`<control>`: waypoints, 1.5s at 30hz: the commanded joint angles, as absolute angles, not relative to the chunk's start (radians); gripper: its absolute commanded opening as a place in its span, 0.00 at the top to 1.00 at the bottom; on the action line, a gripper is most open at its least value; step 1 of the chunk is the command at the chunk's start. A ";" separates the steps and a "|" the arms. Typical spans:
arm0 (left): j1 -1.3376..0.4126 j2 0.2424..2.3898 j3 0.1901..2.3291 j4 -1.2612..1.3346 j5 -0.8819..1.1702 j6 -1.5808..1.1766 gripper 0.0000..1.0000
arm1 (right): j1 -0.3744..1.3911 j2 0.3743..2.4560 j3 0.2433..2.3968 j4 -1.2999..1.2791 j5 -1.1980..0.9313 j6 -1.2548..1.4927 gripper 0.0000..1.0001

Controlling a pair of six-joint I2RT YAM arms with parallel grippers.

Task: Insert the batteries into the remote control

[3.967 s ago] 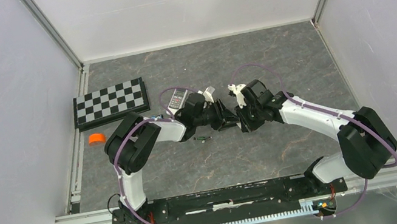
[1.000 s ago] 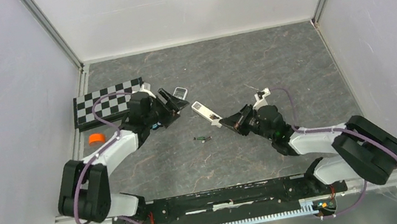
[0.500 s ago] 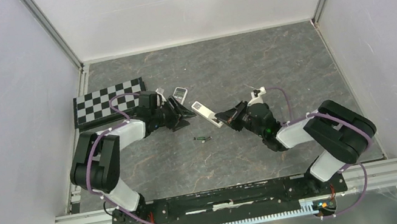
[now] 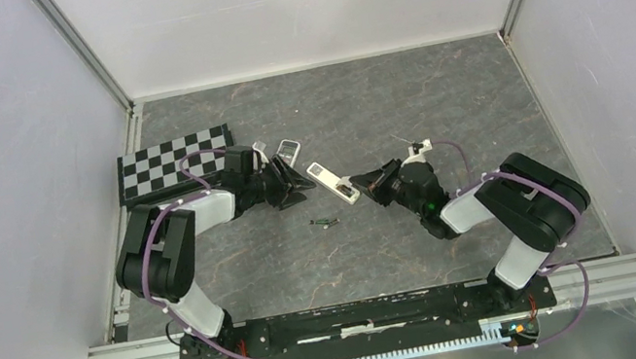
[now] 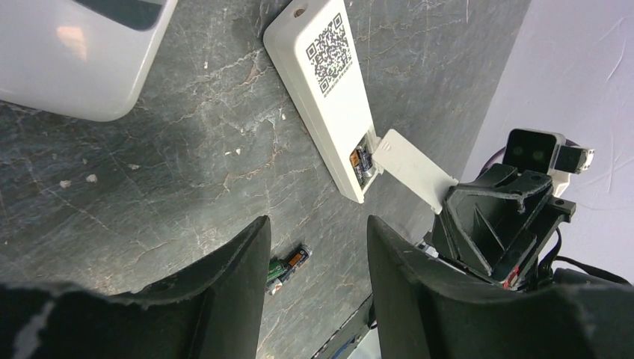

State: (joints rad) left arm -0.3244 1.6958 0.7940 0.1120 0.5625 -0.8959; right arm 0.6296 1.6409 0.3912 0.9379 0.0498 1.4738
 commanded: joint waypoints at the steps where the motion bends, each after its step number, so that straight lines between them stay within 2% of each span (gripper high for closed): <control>1: -0.323 1.706 0.829 0.153 0.598 -0.905 0.44 | 0.620 1.662 0.421 1.005 0.040 1.502 1.00; 33: -0.324 1.710 0.813 0.196 0.601 -0.934 0.45 | 0.628 1.687 0.431 0.923 0.029 1.531 1.00; 45: -0.324 1.717 0.810 0.204 0.606 -0.942 0.45 | 0.645 1.746 0.436 0.980 0.046 1.588 1.00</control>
State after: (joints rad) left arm -0.3244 1.7084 0.7959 0.1673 0.5823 -0.9119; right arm 0.6350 1.7184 0.4141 0.9718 0.0265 1.5620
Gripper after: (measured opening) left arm 0.556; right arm 0.010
